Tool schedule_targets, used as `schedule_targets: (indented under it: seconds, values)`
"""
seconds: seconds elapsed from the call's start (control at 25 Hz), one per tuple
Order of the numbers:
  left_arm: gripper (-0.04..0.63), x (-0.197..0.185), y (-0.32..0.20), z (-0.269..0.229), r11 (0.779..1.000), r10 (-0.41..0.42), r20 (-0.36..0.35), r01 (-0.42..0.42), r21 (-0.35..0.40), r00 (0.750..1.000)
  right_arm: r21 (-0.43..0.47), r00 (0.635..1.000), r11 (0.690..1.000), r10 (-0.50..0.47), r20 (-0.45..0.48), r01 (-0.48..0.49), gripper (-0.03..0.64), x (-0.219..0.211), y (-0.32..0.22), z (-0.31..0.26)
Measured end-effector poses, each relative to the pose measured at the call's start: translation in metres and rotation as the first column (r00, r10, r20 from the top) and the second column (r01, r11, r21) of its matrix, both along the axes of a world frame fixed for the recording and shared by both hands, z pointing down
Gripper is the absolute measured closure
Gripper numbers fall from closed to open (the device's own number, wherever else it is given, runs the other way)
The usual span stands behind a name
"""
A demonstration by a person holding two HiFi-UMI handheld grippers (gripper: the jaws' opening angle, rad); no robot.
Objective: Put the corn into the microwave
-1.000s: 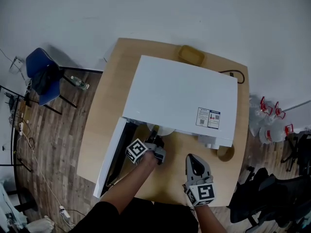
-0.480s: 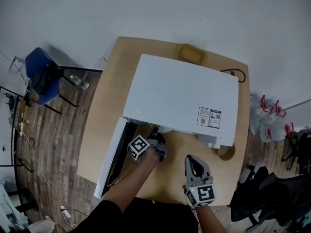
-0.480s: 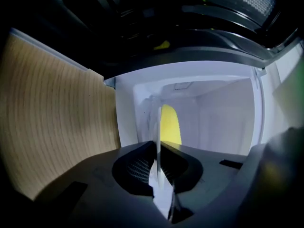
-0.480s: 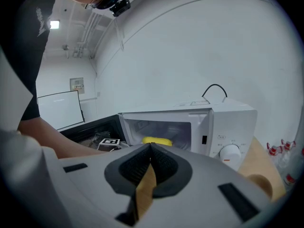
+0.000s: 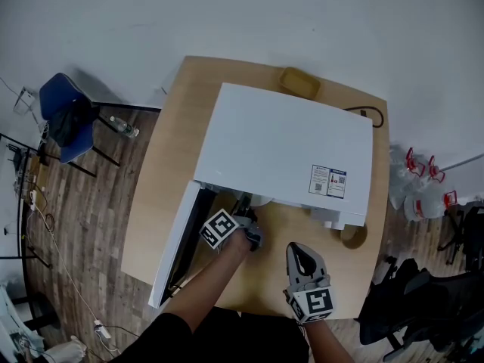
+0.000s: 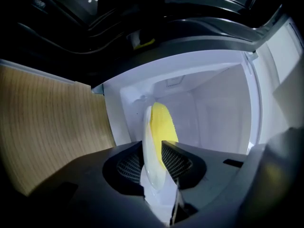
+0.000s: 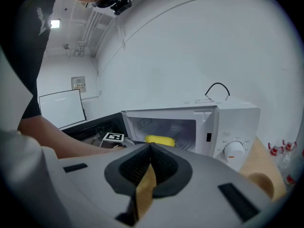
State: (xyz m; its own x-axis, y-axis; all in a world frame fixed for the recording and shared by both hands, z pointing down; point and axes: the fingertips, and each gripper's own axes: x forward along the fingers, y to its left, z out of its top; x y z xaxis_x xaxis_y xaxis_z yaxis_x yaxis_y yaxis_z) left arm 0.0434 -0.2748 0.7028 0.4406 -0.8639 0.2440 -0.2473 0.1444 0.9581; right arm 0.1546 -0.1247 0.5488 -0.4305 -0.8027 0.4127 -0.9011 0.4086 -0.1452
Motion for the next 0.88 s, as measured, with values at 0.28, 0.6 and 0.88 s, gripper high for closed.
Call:
schedule_targets:
  seconds: [0.28,0.6,0.88]
  values:
    - [0.505,-0.003,0.000,0.000,1.000,0.007,0.046,-0.007,-0.007,0.999,0.004,1.000,1.000,-0.001,0.006,0.001,0.558,-0.003,0.001,-0.001]
    - [0.489,-0.009,-0.008,-0.003,0.999,0.009,0.230,0.002,-0.045,0.973,0.006,1.000,1.000,0.003,0.012,-0.003,0.558,-0.001,0.002,0.001]
    - [0.484,-0.008,-0.013,-0.005,0.999,0.017,0.322,-0.001,-0.049,0.947,0.003,1.000,1.000,0.011,0.015,-0.011,0.558,0.002,0.000,-0.001]
